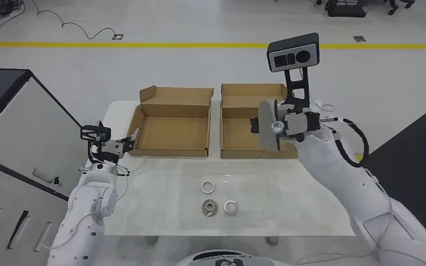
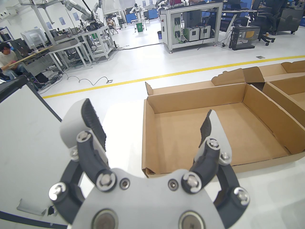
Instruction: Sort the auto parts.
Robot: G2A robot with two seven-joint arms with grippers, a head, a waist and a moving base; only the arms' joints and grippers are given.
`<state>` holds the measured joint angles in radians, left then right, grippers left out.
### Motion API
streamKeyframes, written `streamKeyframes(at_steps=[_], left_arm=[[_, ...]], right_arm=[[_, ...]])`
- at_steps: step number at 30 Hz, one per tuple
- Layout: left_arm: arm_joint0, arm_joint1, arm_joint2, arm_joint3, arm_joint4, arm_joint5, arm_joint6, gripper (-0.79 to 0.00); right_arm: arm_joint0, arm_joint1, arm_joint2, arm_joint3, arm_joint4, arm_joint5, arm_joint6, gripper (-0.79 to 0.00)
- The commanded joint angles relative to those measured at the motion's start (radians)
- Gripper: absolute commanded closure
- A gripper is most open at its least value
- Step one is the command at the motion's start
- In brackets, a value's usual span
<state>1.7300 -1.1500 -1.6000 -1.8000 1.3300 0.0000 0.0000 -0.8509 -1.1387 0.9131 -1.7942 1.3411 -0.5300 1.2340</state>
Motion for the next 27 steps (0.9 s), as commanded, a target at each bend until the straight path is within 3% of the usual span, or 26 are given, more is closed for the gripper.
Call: streamKeyframes(at_steps=[1, 9, 27], left_arm=[[0.0, 0.0, 0.0, 0.0, 0.0, 0.0, 0.0, -0.785], [0.0, 0.0, 0.0, 0.0, 0.0, 0.0, 0.0, -0.785], [0.0, 0.0, 0.0, 0.0, 0.0, 0.0, 0.0, -0.785]], right_arm=[[-0.003, -0.001, 0.007, 0.004, -0.031, 0.015, -0.009, 0.0], [-0.025, -0.009, 0.039, -0.007, -0.118, 0.071, -0.04, 0.0], [-0.052, -0.027, 0.075, -0.029, -0.069, 0.068, 0.018, 0.0]])
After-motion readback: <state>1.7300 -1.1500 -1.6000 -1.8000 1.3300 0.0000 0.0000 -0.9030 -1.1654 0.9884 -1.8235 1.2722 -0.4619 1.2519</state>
